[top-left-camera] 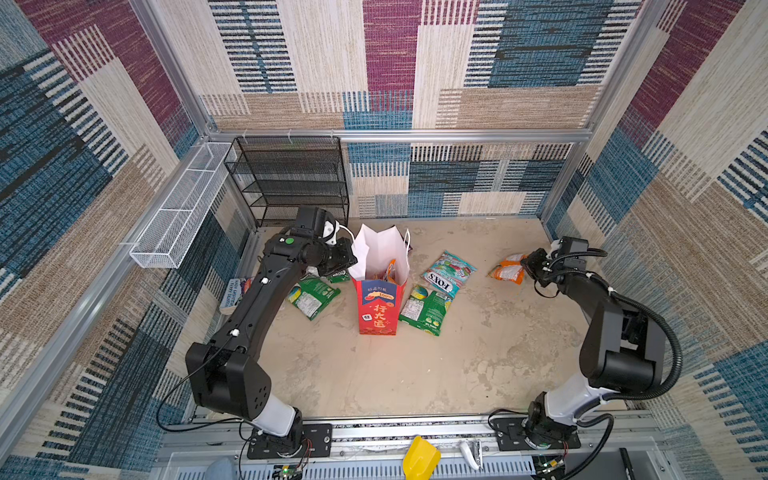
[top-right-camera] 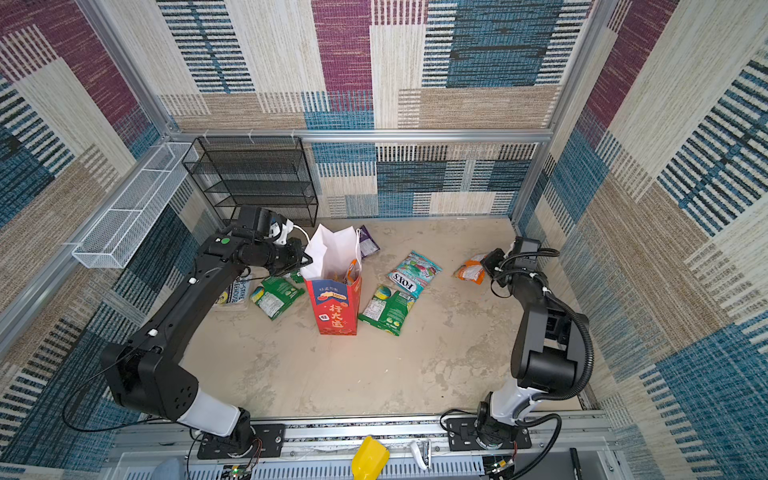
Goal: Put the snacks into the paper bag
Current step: 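Grasp the second orange fruit-candy bag with the right gripper and lift it, then carry the orange bag with the right gripper over the paper bag opening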
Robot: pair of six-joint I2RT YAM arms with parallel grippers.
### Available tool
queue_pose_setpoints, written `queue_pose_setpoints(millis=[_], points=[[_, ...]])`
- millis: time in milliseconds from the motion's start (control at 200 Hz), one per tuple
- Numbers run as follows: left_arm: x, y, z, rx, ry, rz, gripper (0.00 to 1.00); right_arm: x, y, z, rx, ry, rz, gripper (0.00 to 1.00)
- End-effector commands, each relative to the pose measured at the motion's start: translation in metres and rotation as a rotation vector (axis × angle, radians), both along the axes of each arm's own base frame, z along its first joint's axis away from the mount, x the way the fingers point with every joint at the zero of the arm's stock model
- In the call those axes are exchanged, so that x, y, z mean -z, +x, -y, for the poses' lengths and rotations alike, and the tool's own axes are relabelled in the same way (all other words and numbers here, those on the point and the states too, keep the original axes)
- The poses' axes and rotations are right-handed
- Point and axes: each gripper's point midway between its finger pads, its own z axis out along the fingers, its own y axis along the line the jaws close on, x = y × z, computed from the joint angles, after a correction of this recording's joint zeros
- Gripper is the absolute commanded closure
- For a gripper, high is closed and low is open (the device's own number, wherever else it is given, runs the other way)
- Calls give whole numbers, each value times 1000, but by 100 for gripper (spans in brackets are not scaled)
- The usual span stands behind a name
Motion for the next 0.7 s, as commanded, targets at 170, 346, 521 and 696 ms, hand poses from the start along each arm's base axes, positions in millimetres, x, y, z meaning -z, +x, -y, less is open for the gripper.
queue_pose_setpoints(millis=[170,346,521,696], points=[[-2,4,2,-6,-18,9,100,-54,3,-12,-41,39,110,100],[-3,3,2,-5,-22,9,100,-82,-2,-21,-75,51,171,100],[-3,3,4,-2,-34,7,100,-125,-8,-39,-114,23,247,100],[-3,3,4,-2,-35,9,100,-194,-15,-76,-175,-38,366,100]])
